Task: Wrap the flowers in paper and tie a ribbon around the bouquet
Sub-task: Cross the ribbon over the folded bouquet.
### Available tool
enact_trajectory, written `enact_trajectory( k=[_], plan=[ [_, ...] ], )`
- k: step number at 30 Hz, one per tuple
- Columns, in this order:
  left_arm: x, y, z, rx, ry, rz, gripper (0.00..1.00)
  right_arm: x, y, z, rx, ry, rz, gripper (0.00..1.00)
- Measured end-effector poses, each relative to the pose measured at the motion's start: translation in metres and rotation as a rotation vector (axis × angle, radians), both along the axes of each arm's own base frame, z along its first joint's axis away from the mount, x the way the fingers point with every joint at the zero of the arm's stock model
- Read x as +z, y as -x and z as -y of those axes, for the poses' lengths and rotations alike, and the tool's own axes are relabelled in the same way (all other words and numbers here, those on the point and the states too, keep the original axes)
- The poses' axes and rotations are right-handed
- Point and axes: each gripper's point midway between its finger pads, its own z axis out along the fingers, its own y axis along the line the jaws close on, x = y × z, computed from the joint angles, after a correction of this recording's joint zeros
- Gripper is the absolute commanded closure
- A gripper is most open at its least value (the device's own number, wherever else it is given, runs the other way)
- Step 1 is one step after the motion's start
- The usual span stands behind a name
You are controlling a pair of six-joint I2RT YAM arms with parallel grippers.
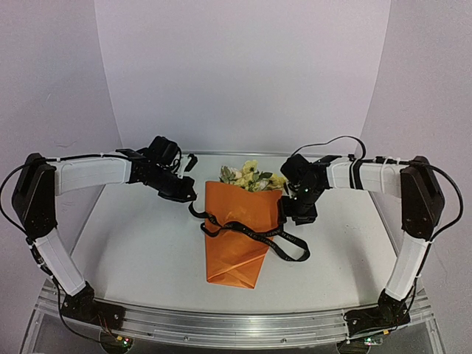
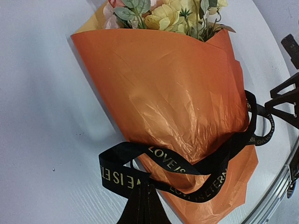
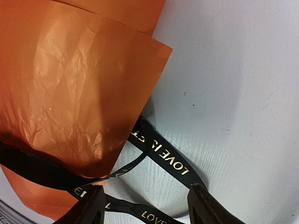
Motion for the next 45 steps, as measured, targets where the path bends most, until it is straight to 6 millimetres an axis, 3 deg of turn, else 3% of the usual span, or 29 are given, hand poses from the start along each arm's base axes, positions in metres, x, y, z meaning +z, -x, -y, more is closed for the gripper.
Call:
enact_trajectory(
  k=[7,15,24,32,38,45],
  plan=[
    [-0.001,0.001,-0.002,-0.002,-0.008,-0.004,1.0,-0.028,0.03,0.023,0.019,0.062,-0.073,0.4],
    [-0.002,0.001,-0.002,-0.001,-0.009,-0.006,1.0,-0.025,0.042,0.033,0.027,0.067,-0.07,0.4],
    [0.002,0.005,0.002,-0.025,0.014,-0.013,1.0,-0.014,0.036,0.028,0.022,0.048,-0.049,0.4],
    [0.001,0.033,0.035,-0.151,0.031,-0.028,1.0,0.018,0.0,-0.003,0.011,-0.018,0.009,0.31],
    [-0.004,0.039,0.052,-0.192,0.032,-0.046,1.0,0.004,0.002,-0.008,0.014,0.014,-0.041,0.23],
    [-0.005,0.041,0.065,-0.221,0.043,-0.056,1.0,-0.002,0.002,-0.018,0.049,0.08,-0.084,0.23]
  ],
)
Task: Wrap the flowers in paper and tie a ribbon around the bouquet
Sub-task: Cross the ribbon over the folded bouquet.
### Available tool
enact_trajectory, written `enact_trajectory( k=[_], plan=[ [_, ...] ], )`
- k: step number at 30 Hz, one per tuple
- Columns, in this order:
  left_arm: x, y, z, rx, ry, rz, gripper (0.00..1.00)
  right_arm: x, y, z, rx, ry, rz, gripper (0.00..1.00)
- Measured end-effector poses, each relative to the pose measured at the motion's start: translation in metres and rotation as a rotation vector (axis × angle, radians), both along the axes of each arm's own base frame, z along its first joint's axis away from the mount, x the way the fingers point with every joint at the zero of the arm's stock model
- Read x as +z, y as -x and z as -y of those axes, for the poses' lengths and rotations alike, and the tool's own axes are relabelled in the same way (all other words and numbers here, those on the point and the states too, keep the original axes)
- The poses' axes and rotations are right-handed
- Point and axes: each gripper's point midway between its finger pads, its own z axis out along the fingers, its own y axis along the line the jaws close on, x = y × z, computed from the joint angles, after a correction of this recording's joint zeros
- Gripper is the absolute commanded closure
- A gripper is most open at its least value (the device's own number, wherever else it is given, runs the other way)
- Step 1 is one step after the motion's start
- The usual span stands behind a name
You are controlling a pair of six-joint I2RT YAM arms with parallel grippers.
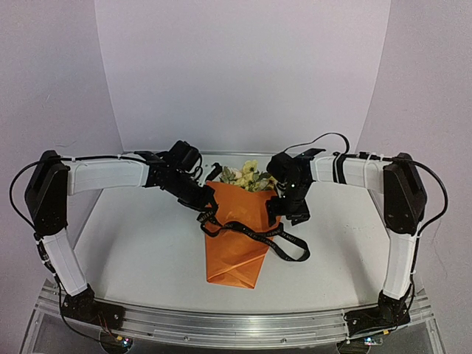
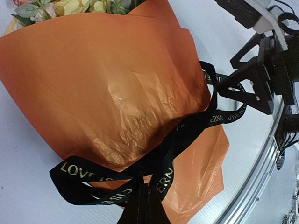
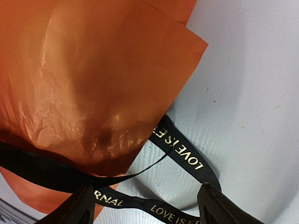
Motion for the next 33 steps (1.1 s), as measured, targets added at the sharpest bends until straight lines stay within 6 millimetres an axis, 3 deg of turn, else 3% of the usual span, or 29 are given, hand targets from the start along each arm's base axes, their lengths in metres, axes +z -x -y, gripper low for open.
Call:
enact_trajectory(
  k=[9,15,21,25,33],
  plan=[
    [0.004,0.009,0.012,-0.038,0.01,-0.006,1.0,-0.013,0.009,0.008,0.003,0.067,-0.079,0.35],
    [0.004,0.011,0.012,-0.041,0.01,-0.011,1.0,-0.015,0.014,0.011,0.008,0.079,-0.103,0.57],
    [0.002,0.013,0.01,-0.041,0.0,-0.022,1.0,-0.015,0.016,0.012,0.007,0.086,-0.111,0.55],
    [0.002,0.014,0.008,-0.043,-0.007,-0.025,1.0,-0.016,0.016,0.014,0.007,0.094,-0.107,0.47],
    [0.019,0.008,0.002,-0.007,-0.008,0.036,1.0,-0.022,0.034,0.041,0.034,0.163,-0.111,0.43]
  ],
)
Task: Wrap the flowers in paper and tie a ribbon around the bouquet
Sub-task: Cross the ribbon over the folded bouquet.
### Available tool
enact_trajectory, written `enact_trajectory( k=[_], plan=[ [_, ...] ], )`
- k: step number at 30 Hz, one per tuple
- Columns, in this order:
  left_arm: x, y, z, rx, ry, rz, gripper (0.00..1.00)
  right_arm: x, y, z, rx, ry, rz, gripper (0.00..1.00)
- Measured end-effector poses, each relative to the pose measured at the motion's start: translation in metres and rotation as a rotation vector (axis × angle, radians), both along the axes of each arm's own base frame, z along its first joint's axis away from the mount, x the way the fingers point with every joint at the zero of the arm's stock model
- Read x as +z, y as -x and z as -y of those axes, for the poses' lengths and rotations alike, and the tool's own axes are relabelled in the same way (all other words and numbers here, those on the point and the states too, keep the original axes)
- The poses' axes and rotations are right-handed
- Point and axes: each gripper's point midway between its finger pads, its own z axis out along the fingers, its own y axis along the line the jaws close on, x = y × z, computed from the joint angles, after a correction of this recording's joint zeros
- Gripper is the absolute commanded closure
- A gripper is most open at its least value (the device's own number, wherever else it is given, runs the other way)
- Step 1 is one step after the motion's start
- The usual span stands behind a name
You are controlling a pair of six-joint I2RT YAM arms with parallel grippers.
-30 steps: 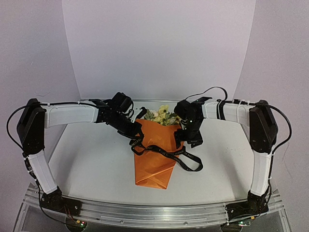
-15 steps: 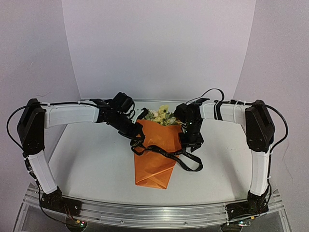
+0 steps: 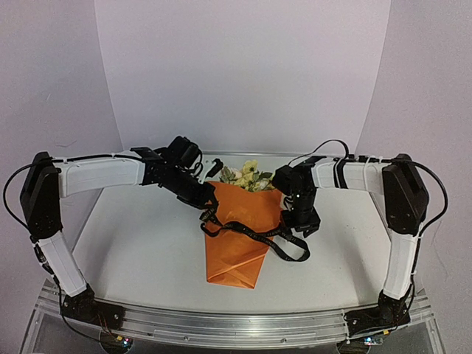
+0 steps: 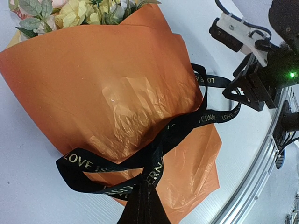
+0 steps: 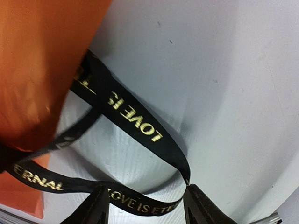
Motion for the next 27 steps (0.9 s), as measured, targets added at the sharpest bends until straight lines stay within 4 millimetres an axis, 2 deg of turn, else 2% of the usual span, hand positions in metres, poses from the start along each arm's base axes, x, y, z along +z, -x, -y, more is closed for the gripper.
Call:
enact_trajectory(
  k=[8,13,21,24,27],
  plan=[
    [0.002,-0.008,-0.006,0.045,-0.026,0.034,1.0,-0.016,0.032,0.034,-0.018,0.062,-0.031,0.43],
    [-0.001,-0.014,-0.013,0.091,-0.045,0.045,1.0,-0.019,0.04,0.045,-0.036,0.078,-0.018,0.44],
    [-0.003,-0.014,-0.017,0.098,-0.042,0.036,1.0,-0.019,0.035,0.041,-0.054,0.063,0.007,0.42],
    [-0.002,-0.008,-0.012,0.067,-0.019,0.014,1.0,-0.011,0.026,0.034,-0.068,0.04,0.033,0.36],
    [-0.001,-0.002,-0.008,0.04,0.0,-0.004,1.0,0.005,0.008,0.019,-0.088,-0.006,0.086,0.28]
  ],
)
